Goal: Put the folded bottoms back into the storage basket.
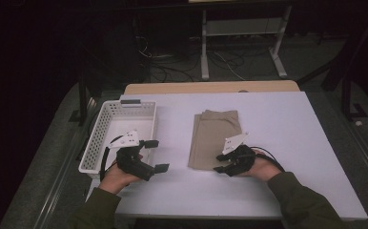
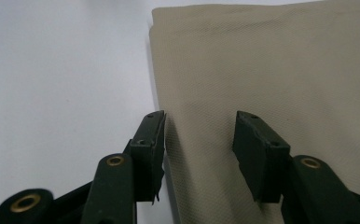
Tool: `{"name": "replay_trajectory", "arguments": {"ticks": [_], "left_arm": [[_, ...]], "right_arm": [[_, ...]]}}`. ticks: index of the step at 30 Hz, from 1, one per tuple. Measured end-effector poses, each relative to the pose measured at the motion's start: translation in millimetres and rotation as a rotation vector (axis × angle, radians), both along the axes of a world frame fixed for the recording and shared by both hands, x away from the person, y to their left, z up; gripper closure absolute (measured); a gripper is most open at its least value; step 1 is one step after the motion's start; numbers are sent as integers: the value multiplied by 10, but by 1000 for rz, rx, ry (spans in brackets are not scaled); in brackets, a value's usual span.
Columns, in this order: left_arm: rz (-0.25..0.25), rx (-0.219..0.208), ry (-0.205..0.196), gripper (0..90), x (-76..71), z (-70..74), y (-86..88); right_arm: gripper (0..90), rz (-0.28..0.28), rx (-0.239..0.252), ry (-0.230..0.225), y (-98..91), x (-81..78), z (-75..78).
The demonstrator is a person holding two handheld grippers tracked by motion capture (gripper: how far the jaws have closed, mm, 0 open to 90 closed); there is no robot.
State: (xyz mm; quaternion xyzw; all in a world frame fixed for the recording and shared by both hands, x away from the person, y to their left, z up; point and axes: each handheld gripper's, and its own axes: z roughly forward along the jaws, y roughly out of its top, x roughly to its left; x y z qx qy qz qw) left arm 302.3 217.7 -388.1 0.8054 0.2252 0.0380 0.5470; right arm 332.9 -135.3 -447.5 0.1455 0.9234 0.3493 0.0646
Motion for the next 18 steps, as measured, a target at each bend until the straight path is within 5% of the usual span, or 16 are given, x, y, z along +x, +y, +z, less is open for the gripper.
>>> {"name": "replay_trajectory", "arguments": {"ticks": [7, 12, 18], "left_arm": [[-1, 0, 0, 0, 0, -1, -1], [-1, 0, 0, 0, 1, 0, -1], [0, -1, 1, 0, 2, -1, 0]], "right_arm": [[572, 26, -40, -89, 28, -55, -17], [720, 12, -49, -117, 17, -34, -12], [787, 0, -23, -82, -1, 10, -3]]}}
